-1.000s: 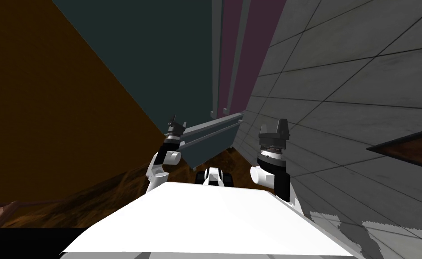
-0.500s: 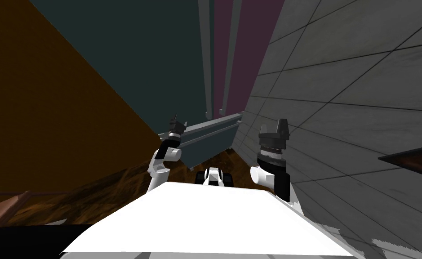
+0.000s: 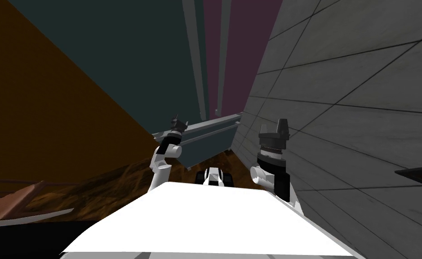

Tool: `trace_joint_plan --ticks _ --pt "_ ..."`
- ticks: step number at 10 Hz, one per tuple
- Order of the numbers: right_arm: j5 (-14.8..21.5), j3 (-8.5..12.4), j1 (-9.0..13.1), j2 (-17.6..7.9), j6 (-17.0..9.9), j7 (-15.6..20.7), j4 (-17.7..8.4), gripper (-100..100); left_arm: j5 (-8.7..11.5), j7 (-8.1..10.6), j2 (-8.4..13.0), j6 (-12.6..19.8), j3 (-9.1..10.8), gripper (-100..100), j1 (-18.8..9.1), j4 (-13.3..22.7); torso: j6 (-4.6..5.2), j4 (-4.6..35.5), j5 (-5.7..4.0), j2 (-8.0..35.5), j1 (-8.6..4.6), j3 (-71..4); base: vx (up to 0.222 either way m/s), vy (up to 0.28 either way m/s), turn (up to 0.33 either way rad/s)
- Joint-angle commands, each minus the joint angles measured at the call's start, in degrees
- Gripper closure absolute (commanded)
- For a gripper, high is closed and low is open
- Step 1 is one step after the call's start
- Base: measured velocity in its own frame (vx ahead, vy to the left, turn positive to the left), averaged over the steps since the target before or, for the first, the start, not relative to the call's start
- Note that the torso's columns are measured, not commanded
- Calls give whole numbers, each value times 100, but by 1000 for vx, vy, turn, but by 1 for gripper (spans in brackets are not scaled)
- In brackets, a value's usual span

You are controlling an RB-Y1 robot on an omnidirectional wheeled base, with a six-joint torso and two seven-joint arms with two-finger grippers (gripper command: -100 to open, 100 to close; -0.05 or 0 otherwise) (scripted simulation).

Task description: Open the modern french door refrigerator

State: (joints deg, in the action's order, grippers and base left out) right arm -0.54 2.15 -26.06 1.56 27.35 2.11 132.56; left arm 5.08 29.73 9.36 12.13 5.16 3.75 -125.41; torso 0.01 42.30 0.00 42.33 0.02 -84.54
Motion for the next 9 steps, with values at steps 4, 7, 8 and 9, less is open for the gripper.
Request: trace_joint_plan --ticks 4,7,8,9 --pt "0 0 0 0 0 0 0 0 61 499 -145 831 152 -100 -439 169 -2 0 2 1 1 1 26 -150 90" --pt "0 0 0 0 0 0 0 0 86 709 -215 1199 217 -100 -628 242 0 -1 2 -5 7 -3 14 -136 69" --pt "0 0 0 0 0 0 0 0 97 806 -246 1359 247 -100 -715 275 -2 -1 4 -4 8 -3 37 -123 95" --pt "0 0 0 0 0 0 0 0 108 897 -275 1509 275 -100 -797 306 -2 -3 2 -12 2 -7 22 -160 105"
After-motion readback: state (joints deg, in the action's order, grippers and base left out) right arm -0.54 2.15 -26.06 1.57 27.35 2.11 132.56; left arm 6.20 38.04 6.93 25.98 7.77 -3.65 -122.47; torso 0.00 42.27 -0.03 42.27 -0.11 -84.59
